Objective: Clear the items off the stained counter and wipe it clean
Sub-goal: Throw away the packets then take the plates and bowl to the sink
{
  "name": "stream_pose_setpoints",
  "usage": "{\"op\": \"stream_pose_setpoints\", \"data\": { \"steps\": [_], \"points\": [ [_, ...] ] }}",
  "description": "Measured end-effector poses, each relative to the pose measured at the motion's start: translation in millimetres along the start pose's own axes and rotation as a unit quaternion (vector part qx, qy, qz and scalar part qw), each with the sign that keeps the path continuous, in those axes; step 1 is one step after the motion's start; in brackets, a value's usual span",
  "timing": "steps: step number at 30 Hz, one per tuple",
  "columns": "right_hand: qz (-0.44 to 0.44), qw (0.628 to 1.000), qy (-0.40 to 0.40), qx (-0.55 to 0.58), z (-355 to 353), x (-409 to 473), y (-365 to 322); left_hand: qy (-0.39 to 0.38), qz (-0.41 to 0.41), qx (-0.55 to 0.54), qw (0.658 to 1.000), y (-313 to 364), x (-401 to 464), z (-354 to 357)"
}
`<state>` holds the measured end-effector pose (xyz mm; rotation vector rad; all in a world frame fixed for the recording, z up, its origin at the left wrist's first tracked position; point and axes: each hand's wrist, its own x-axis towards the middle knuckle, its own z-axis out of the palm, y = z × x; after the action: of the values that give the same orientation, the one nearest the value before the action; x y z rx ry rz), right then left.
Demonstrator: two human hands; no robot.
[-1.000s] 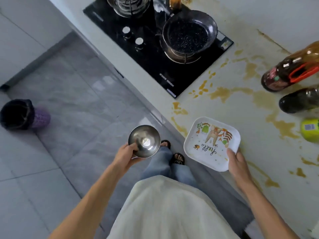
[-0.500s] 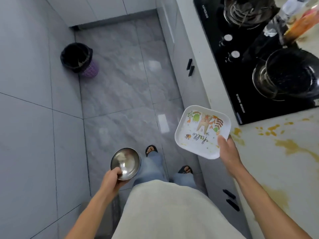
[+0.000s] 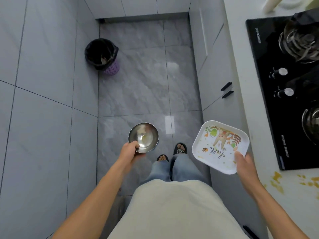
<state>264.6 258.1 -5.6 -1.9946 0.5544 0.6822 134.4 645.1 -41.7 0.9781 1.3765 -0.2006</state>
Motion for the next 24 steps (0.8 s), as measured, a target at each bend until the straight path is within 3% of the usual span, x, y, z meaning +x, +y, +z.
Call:
{"op": "stream_pose_setpoints", "data": {
  "steps": [10,24],
  "points": [
    [0.027,0.999,-0.016,-0.003,39.0,88.8,-94.3,0.012,0.021,-0.037,0.999,126.3,57.5,32.6],
    [-0.069,0.989,-0.131,0.004,161.6,214.0,-341.1,0.093,-0.054,-0.083,0.991,193.9,112.0,-10.2]
  ]
}}
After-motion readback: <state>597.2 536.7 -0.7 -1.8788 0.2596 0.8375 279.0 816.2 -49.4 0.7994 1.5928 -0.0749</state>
